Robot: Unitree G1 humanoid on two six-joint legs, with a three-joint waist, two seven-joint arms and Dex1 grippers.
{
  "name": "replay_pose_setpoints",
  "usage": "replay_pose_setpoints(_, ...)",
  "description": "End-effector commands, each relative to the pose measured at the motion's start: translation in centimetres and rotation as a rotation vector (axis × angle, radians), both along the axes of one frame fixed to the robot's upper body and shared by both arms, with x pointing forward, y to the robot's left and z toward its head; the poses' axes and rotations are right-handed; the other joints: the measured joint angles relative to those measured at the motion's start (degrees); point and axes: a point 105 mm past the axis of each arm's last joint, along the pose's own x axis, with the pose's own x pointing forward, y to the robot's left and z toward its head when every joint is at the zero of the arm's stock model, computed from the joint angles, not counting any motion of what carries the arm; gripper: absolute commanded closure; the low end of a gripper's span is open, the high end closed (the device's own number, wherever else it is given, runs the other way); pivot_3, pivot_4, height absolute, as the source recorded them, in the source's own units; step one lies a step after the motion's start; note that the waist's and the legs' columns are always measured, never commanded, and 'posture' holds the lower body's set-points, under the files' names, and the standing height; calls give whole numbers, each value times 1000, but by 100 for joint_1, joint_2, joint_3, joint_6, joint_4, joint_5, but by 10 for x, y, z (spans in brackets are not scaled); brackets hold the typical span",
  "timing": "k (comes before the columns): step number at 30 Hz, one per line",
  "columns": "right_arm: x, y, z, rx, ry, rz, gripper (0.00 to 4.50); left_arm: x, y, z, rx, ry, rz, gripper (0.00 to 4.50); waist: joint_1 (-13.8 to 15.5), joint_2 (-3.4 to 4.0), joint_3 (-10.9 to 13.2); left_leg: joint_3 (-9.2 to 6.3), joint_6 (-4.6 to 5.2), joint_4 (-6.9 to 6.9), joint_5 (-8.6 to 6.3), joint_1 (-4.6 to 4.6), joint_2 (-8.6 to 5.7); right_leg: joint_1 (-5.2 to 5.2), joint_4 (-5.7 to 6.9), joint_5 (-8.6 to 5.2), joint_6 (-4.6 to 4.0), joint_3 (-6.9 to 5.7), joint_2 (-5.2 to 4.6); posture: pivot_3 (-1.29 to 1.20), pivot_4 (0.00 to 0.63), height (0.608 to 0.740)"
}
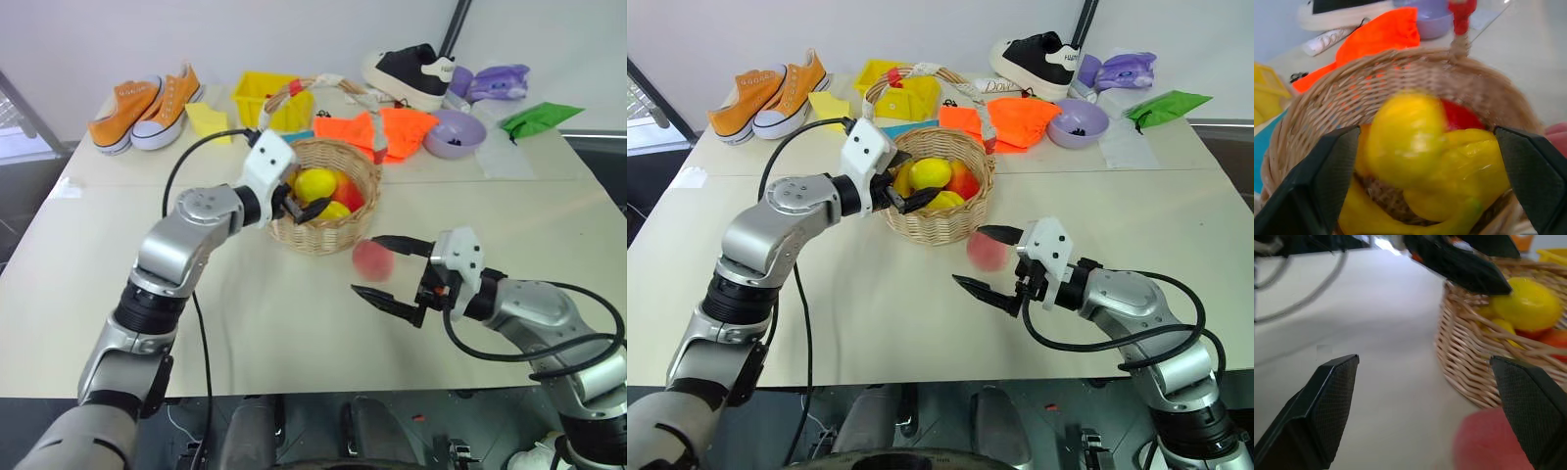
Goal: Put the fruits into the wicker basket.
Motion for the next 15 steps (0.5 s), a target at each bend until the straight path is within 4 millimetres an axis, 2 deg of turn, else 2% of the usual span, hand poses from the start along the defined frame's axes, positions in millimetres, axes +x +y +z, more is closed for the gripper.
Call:
replay_pose_setpoints(1, 20, -16, -6, -50, -30, -147, 0, -19, 21, 19, -26, -91, -62, 41, -53, 0, 0, 1, -1, 0, 0, 1, 0, 1, 1, 0, 0, 1, -2, 0, 150, 733)
replay_pose_setpoints(4, 34, -21, -15, -40, 15, -212, 0, -41, 41, 12, -38, -66, -125, 41, -120, 1, 0, 1, -5, 1, 3, 6, 0, 1, 7, 1, 0, 1, -3, 0, 150, 733)
replay_pose_setpoints(7, 45, -21, -21, -22, 44, -250, 0, -63, 50, 1, -19, -29, -194, 41, -106, 2, 1, 1, -7, 0, 3, 11, 2, 1, 20, 0, -1, 2, -5, 0, 150, 733)
replay_pose_setpoints(10, 54, -17, -25, 1, 83, -247, 0, -95, 48, -16, 21, 65, -324, 41, -95, 3, 1, -1, -8, 2, 4, 13, 2, 3, 24, 0, -2, 3, -7, 0, 150, 733)
replay_pose_setpoints(12, 57, -14, -27, 3, 103, -234, 0, -105, 43, -19, 27, 91, -369, 41, -67, 2, 1, -1, -8, 3, 4, 13, -3, 5, 24, 0, -3, 0, -16, 0, 150, 733)
replay_pose_setpoints(15, 62, -10, -33, -16, 152, -242, 0, -111, 35, -20, 27, 100, -392, 41, -79, 2, 1, -2, -4, 3, 5, 13, -8, 11, 24, 0, -4, -9, -30, 0, 150, 733)
